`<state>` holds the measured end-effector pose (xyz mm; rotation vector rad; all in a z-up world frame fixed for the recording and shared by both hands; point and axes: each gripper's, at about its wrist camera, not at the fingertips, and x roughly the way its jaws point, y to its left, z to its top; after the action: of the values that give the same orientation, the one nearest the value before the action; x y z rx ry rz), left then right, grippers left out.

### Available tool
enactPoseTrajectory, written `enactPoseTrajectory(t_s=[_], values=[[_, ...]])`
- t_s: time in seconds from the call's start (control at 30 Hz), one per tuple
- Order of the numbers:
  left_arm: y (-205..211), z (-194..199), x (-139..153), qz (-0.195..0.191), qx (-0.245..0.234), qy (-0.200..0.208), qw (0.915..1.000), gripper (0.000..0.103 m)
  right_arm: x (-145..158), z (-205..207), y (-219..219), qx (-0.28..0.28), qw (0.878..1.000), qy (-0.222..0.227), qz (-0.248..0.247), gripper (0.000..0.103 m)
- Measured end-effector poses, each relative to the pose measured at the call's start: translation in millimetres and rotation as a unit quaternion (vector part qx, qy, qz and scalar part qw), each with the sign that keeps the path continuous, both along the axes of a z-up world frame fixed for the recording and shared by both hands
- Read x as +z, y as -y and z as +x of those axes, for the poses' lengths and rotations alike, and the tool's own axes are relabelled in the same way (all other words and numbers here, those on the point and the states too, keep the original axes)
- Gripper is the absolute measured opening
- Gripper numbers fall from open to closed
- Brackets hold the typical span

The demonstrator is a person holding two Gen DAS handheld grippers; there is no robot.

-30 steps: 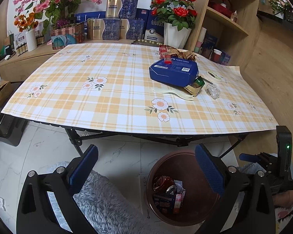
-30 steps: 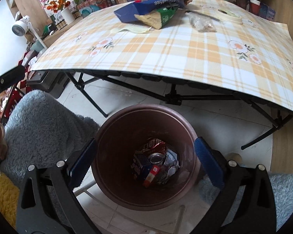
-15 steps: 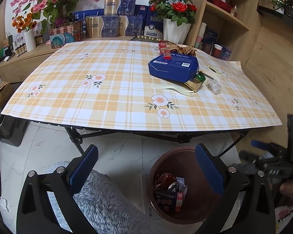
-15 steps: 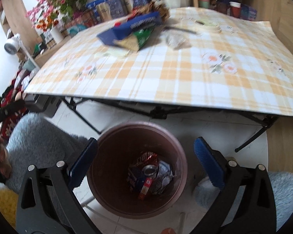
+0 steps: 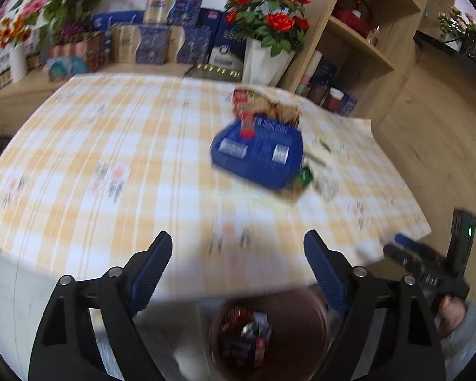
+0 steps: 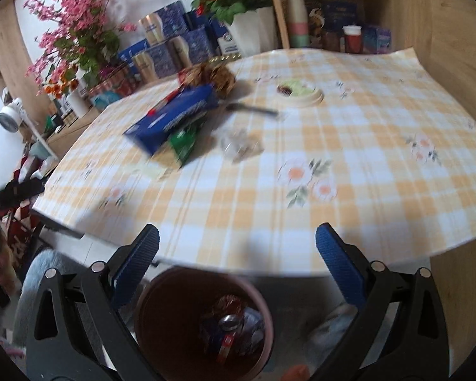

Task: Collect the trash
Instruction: 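Grasp the red lighter on the luckin coffee box with the left tool, then grasp the clear plastic bag with the right tool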

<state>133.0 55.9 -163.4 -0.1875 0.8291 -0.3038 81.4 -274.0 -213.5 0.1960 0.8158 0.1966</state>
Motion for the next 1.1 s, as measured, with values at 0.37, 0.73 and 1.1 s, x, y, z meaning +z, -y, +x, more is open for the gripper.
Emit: enactPoseTrajectory(t_s=[0.37,0.73,1.1], values=[[62,173,-11,0.040,-0.051,-0.032,0.9974,0.051,-7,54,9,-0.013,0.999,-0.011,-0.032,0.097],[101,236,-45,0.097,-0.059,-0.041,0.9927,0.038,-13,67,15,-0.008,0.999,-0.017,-0.027,0.097],[101,241,-46,0.139,-0.071,-0.031,0.9872,0.022,-9,81,18,0.005,1.000,-0.009,-0.022,0.097]])
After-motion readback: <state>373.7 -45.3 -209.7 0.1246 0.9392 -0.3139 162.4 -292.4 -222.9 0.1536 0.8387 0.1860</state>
